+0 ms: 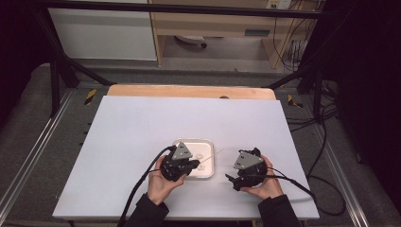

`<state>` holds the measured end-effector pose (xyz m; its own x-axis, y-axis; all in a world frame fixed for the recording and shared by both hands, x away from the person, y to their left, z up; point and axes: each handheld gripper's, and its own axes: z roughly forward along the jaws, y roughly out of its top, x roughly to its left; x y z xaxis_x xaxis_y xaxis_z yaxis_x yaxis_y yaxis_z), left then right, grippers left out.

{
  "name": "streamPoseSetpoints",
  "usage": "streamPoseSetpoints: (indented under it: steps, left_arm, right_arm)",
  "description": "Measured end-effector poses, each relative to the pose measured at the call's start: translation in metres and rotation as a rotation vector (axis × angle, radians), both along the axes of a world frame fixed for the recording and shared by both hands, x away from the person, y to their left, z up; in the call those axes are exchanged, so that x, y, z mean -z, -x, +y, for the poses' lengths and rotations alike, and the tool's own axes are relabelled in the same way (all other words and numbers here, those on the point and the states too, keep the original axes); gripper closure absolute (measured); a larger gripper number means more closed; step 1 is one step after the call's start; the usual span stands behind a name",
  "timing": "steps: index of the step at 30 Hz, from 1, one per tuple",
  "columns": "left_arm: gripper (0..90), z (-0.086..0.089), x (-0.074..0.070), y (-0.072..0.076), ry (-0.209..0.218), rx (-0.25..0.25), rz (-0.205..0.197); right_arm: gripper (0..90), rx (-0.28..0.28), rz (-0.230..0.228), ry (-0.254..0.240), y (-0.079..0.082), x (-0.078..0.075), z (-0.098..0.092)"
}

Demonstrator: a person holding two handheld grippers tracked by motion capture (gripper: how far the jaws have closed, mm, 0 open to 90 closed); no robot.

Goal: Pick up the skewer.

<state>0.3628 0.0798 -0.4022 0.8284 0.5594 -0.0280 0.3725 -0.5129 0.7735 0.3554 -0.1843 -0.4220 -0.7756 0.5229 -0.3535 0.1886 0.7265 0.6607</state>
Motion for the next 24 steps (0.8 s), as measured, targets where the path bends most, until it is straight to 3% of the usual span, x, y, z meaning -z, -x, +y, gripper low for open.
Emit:
streamPoseSetpoints:
  steps: [5,15,24]
  left_arm:
    - [88.8,-0.007,-0.002,-0.001,-0.015,0.025,-0.005]
    - [88.8,-0.021,-0.008,0.0,-0.038,0.071,-0.018]
    - [88.8,-0.03,-0.012,0.002,-0.059,0.106,-0.025]
  right_arm:
    - [11.3,-0.031,-0.032,0.051,0.0,0.0,0.005]
    - [16.8,-0.087,-0.076,0.105,0.001,-0.003,0.01]
    - [26.9,-0.177,-0.144,0.165,0.001,-0.001,0.012]
